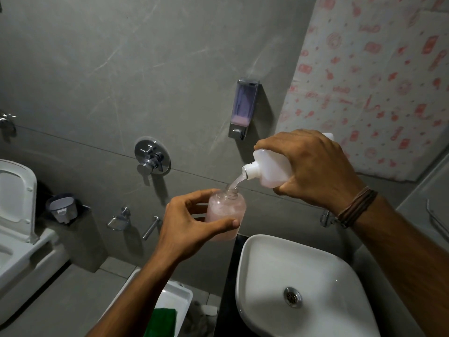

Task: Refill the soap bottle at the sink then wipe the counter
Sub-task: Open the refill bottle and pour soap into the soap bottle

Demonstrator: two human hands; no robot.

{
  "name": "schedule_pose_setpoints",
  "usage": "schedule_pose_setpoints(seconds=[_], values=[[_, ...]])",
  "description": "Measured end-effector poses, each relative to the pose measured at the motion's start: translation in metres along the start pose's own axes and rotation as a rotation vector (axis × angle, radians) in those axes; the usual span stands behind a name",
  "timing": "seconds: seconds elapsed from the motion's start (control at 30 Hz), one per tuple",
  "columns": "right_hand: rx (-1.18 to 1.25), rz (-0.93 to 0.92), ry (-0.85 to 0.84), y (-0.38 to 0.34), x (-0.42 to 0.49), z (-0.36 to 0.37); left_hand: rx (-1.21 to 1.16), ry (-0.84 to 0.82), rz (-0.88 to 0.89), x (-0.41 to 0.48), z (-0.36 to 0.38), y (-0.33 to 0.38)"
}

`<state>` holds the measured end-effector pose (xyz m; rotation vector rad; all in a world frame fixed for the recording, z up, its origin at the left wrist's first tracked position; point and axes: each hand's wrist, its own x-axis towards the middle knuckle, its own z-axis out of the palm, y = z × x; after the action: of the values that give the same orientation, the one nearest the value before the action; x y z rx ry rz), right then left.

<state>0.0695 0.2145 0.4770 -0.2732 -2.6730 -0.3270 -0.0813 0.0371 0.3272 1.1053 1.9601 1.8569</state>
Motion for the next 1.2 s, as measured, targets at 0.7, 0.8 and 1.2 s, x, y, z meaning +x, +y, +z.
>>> schedule_pose_setpoints(seconds=[0.7,0.8,1.2], values=[[-0.021,0.005,-0.033,0.005,0.001,0.000,-0.008,-0.011,-0.007,0.005,0.007,-0.005],[-0.020,0.000,-0.027,0.006,0.002,0.000,-0.009,-0.013,0.001,0.005,0.007,-0.005],[0.009,-0.027,0.010,0.008,-0.001,0.007,-0.008,-0.019,0.009,0.006,0.011,-0.010]])
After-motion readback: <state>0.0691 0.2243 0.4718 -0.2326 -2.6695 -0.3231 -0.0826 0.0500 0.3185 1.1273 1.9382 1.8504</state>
